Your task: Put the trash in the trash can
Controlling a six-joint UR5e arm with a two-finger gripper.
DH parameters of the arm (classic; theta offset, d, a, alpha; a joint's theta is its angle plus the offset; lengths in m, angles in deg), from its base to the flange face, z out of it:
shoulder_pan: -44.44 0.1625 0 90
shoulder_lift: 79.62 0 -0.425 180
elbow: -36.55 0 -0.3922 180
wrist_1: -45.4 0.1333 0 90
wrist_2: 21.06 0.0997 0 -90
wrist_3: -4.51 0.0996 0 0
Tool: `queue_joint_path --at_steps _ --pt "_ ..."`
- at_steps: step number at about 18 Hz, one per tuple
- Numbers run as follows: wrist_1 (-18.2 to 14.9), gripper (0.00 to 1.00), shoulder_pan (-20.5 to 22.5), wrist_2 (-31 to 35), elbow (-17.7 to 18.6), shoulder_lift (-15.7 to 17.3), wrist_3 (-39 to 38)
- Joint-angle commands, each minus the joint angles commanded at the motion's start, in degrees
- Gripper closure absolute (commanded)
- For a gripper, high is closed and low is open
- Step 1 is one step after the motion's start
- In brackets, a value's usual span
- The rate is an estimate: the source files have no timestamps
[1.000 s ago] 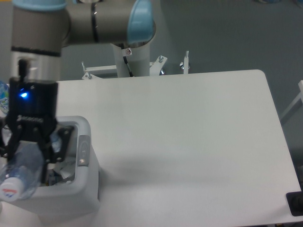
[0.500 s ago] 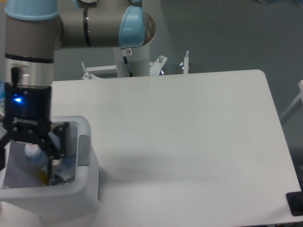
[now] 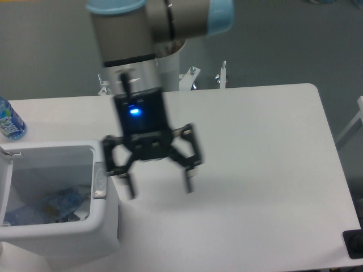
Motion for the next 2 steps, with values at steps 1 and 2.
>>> queue_joint_path --at_steps 1,2 --pt "-1.9 0.0 0.8 0.0 -0.2 0.4 3.3" --pt "-3.3 0.0 1.5 -0.1 0.0 0.4 5.1"
